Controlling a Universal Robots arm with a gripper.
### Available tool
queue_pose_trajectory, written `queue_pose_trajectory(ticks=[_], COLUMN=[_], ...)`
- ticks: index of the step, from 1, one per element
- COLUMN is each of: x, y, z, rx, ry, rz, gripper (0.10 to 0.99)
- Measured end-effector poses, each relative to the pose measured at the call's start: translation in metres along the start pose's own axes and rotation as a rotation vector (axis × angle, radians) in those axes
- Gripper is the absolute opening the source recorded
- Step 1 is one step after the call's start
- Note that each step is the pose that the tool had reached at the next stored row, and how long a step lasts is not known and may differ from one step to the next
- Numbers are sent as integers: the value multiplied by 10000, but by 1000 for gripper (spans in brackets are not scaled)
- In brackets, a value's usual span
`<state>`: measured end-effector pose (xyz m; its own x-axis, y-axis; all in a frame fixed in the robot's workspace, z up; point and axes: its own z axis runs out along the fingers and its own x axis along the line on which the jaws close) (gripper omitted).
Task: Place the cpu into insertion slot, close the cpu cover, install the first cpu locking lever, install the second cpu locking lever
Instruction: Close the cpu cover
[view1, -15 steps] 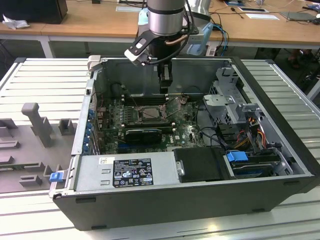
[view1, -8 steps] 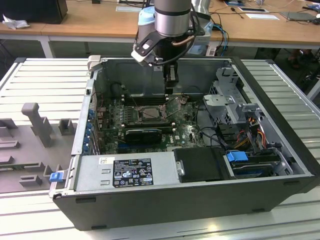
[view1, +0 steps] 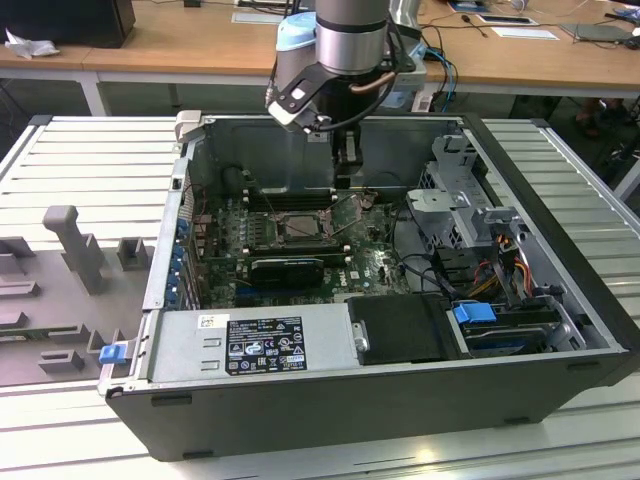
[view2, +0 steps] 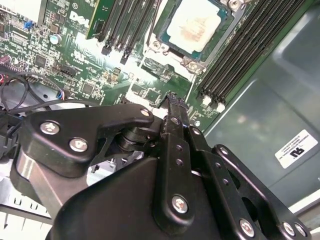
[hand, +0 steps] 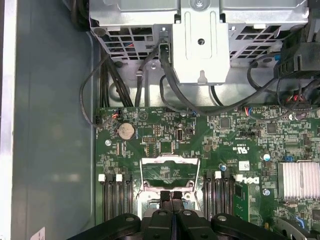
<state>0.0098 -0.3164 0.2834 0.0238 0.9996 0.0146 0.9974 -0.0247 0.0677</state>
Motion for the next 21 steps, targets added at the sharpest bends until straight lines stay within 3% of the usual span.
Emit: queue_pose_trajectory(ticks=[6,12,17,19,21], x=[1,1,4,4,4], y=[56,103,254,271,300], z=[21,122,177,197,267], rx=[0,-1,-1,0,2], ry=[0,-16,-29,-26,-24], rz=[3,2,1,-44,-99], gripper=[106,106,106,106,106])
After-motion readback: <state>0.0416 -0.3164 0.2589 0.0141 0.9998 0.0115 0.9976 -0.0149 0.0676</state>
